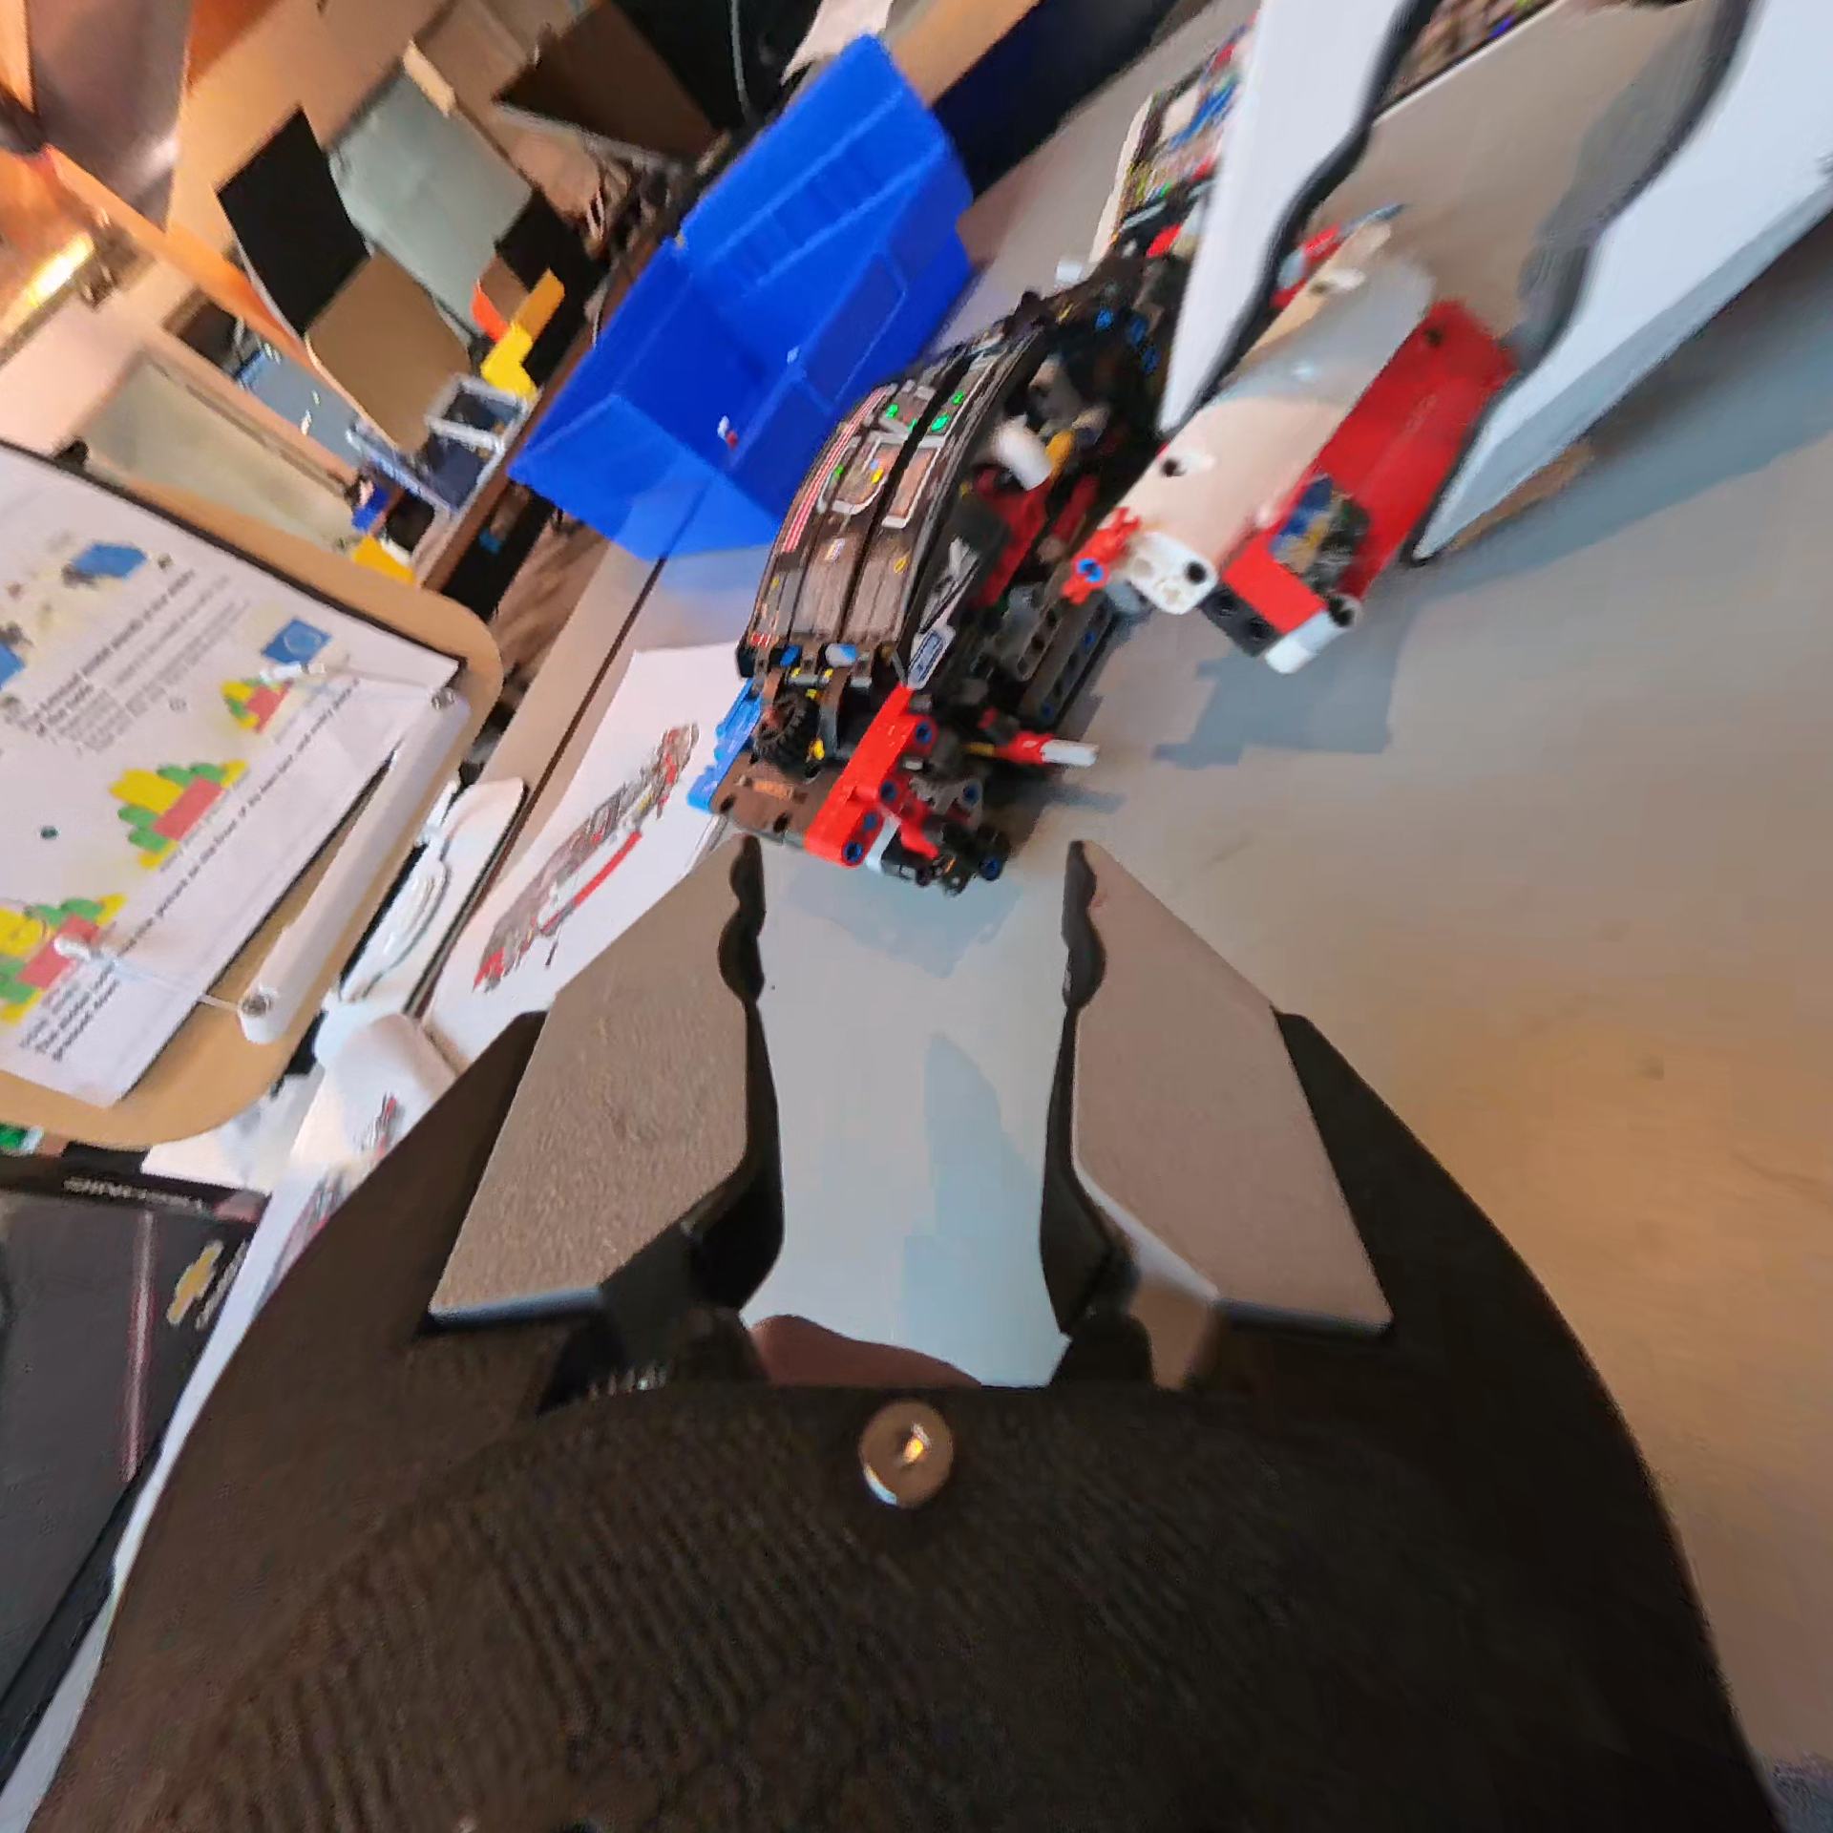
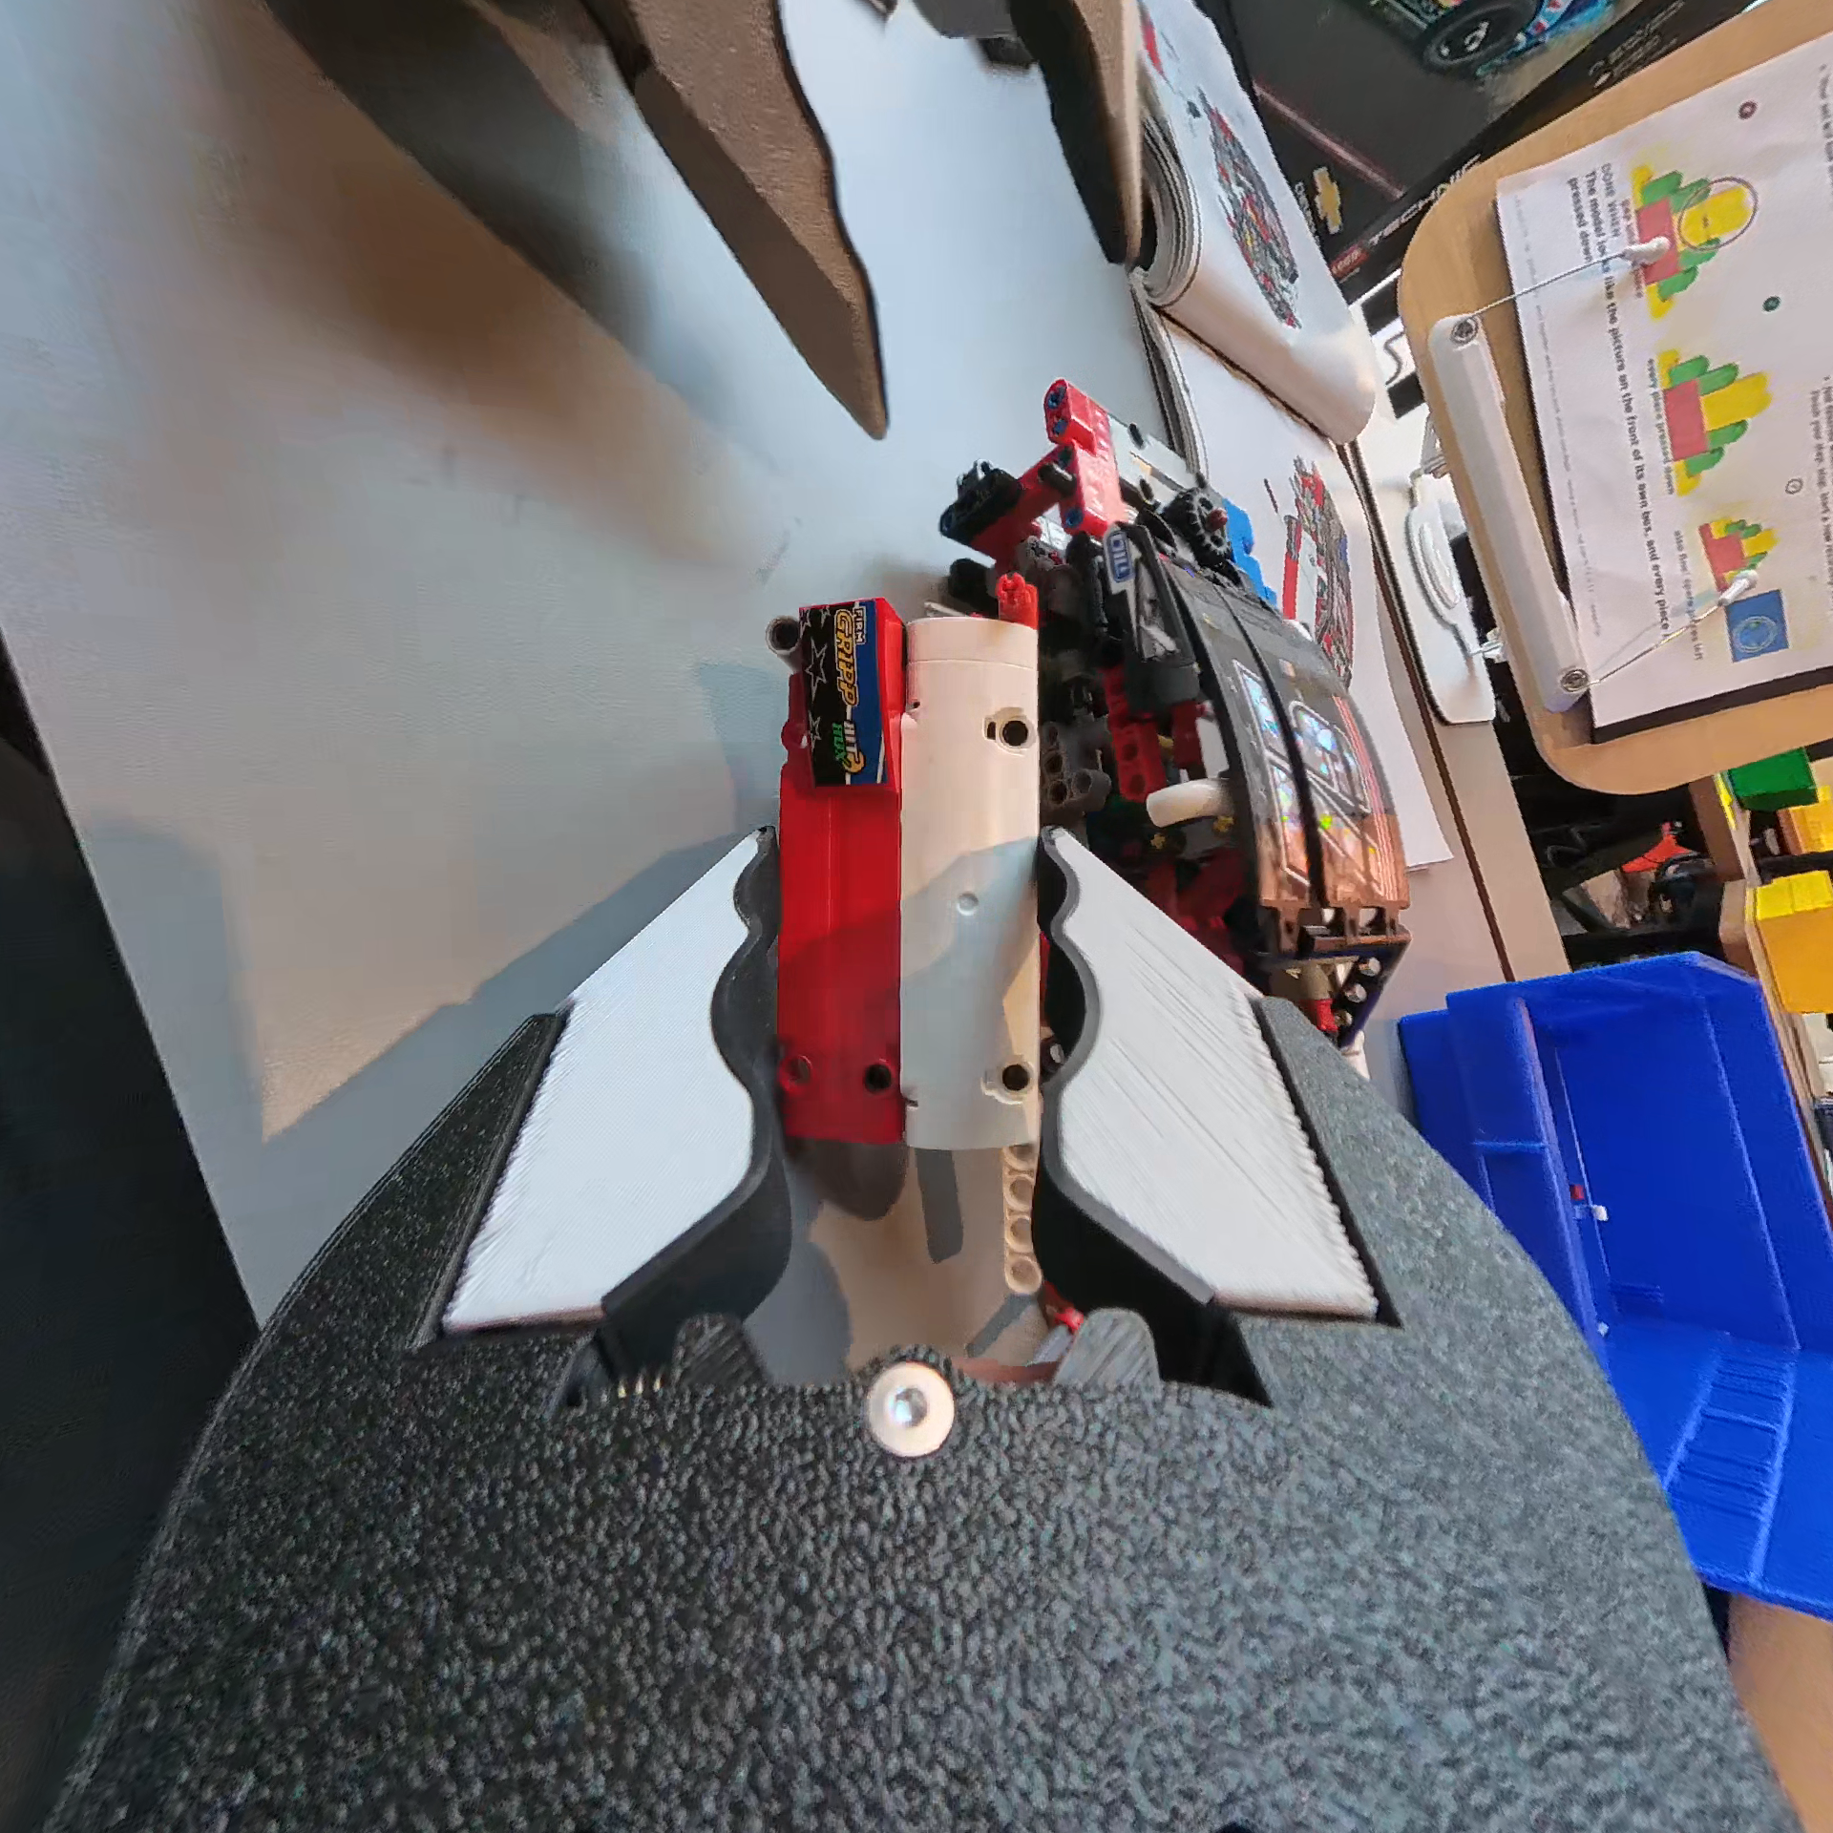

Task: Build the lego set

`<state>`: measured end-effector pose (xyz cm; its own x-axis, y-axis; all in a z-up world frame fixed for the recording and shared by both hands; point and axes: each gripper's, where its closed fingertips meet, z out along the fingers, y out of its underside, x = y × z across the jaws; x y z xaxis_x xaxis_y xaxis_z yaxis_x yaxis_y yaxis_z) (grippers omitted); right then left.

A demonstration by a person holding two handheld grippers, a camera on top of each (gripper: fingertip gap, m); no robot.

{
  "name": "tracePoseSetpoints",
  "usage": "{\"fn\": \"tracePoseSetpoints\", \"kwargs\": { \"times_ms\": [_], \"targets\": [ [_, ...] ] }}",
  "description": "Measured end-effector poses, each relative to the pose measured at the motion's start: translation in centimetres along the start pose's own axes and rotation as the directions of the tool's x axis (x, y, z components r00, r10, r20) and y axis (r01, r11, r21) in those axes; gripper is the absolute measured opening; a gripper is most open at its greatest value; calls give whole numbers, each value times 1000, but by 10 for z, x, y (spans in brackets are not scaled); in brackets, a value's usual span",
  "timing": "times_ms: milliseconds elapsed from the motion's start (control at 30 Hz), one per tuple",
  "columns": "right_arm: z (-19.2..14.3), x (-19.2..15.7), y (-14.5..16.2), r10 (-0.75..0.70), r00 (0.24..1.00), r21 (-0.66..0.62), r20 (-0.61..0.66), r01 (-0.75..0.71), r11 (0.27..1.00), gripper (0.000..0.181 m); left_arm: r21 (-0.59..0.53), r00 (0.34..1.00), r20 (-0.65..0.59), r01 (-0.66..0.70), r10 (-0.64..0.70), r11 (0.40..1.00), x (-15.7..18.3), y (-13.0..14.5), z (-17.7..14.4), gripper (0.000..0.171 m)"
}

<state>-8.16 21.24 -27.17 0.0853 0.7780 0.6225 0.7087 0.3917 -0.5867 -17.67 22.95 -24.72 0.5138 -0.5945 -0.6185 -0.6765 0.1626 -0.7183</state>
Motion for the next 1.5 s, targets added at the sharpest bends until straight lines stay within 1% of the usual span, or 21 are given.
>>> {"fn": "tracePoseSetpoints", "kwargs": {
  "times_ms": [67,233,400,533,700,900,1500],
  "targets": [
    [3,-2,1,-21,1000,1,-16,21,1000,51,-27,1000,-7,31,-31,999,-3,4,3,58],
    [6,1,0,-32,997,24,-67,34,999,51,-30,996,-30,79,-80,996,-5,6,4,57],
    [7,3,-1,-32,996,42,-88,36,998,50,-55,990,-65,123,-127,991,-5,9,7,59],
    [9,4,-1,-34,995,38,-95,37,999,50,-42,989,-64,133,-136,990,-7,8,6,58],
    [10,6,-2,-38,993,39,-111,43,998,50,-72,991,-67,115,-120,991,-4,12,9,57],
    [11,7,-2,-48,991,41,-125,54,998,50,-71,993,-65,94,-99,993,-3,12,9,55],
    [14,12,-4,-58,987,49,-148,66,997,50,-36,972,-102,210,-213,977,-11,9,6,52]
  ]
}}
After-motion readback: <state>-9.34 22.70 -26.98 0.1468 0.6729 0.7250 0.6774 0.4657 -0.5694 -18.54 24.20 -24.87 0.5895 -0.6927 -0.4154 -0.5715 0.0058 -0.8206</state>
